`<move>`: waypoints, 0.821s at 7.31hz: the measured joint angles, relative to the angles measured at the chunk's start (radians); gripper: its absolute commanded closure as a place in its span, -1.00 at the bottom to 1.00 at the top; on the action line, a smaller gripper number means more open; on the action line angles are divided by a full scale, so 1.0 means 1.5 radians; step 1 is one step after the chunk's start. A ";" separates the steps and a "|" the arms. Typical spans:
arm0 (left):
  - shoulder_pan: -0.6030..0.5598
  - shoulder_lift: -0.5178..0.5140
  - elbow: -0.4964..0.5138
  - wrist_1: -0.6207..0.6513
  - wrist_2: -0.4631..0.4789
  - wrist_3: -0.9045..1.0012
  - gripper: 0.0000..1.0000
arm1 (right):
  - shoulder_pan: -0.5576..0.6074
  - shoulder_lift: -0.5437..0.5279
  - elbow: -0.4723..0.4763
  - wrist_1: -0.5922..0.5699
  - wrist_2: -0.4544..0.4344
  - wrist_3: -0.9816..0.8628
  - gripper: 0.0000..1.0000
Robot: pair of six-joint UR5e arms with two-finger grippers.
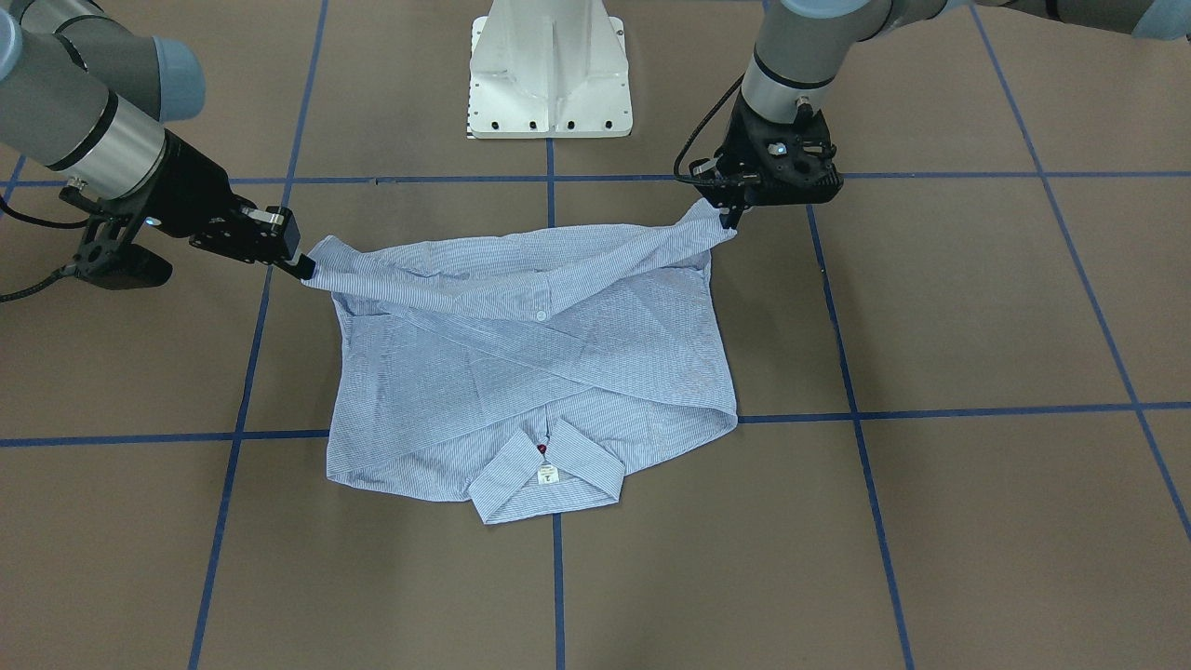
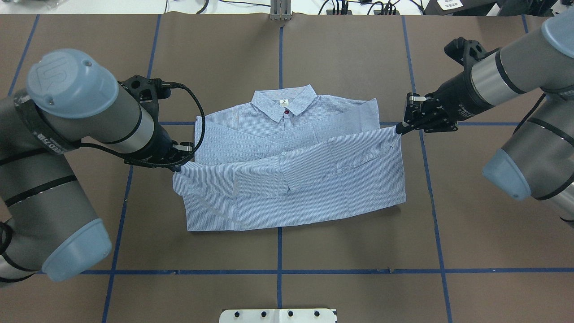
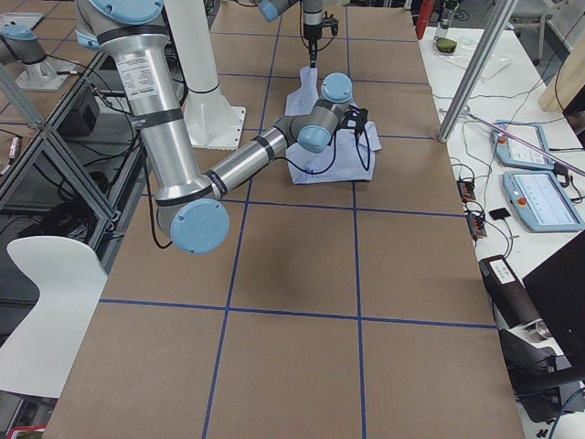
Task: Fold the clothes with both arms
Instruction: 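Lay the hem down near the collar with both grippers and release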
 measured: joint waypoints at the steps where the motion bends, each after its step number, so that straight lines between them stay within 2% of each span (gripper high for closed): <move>1: -0.006 -0.004 0.028 -0.027 0.000 0.001 1.00 | 0.008 0.017 -0.024 -0.001 -0.001 -0.002 1.00; 6: -0.051 -0.042 0.170 -0.134 0.000 0.003 1.00 | 0.019 0.078 -0.121 0.003 -0.007 -0.005 1.00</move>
